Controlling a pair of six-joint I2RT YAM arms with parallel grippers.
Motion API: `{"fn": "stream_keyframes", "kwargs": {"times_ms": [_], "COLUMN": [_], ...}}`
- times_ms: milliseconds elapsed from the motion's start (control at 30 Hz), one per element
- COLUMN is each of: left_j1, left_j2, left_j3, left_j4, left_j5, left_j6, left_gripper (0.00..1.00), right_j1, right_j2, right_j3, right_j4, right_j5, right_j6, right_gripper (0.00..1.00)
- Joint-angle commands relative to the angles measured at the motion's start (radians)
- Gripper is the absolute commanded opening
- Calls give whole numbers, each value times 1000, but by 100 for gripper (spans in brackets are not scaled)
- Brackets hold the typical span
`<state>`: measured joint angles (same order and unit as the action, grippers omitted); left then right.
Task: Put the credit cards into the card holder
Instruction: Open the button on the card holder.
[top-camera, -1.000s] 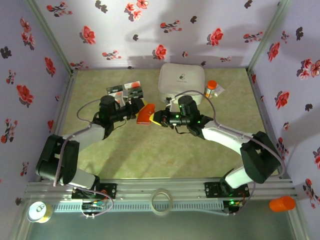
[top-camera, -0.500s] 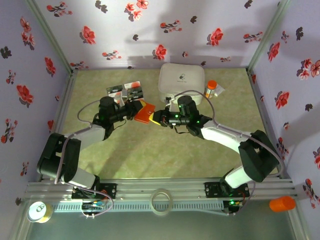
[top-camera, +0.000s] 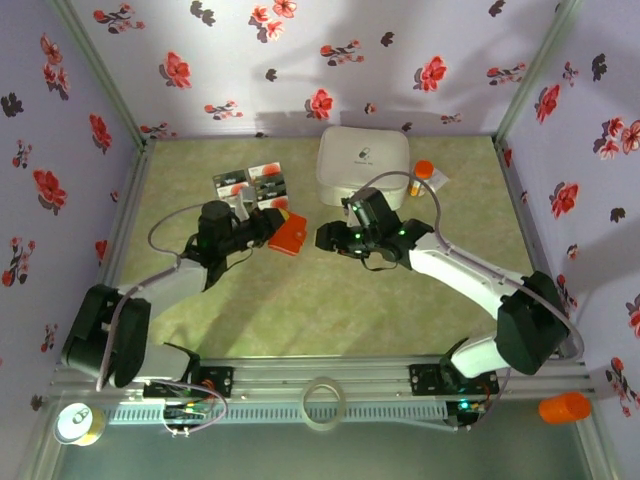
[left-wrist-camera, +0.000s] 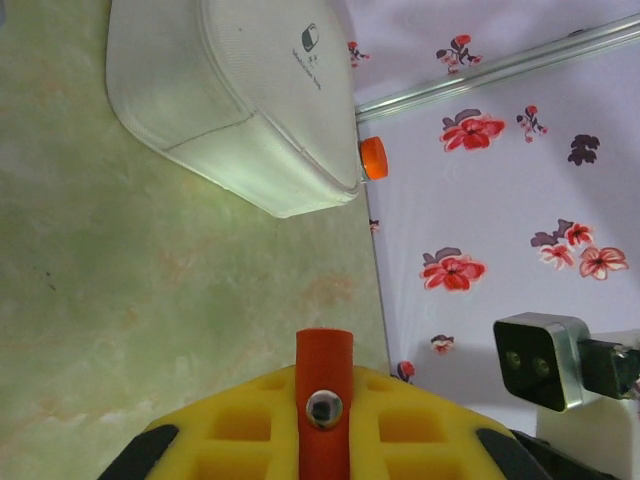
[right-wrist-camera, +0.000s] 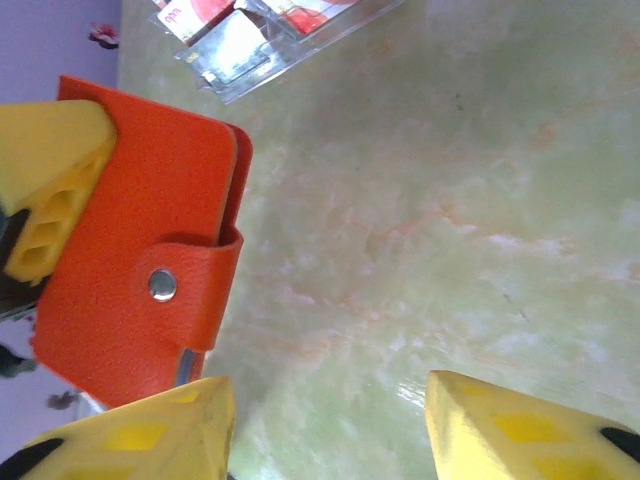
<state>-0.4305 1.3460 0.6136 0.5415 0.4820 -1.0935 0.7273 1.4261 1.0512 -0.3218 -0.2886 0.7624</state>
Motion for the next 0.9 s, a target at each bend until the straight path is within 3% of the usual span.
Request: {"fn": "stream_keyframes", "kwargs": {"times_ms": [0, 333, 633, 700, 867], "left_j1": [-30, -74, -93, -97, -103], "left_j2": [-41, -29, -17, -19, -28], "left_j3": [8, 33, 53, 52, 54], "left_j4": [-68, -79, -79, -78, -87], "left_j5": [-116, -173, -189, -194, -209], "left_j6": [58, 55, 40, 38, 40], "left_gripper": [0, 0, 0, 0, 0], "right_j1": [35, 90, 111, 114, 117], "right_j2": [9, 96, 221, 242, 268], "right_j3": [69, 176, 217, 217, 151], "right_j4": [-86, -68, -12, -17, 3], "right_j5": [131, 170, 180, 208, 249], "right_j6": [-49, -48, -27, -24, 6], "right_gripper": [58, 67, 66, 64, 45]}}
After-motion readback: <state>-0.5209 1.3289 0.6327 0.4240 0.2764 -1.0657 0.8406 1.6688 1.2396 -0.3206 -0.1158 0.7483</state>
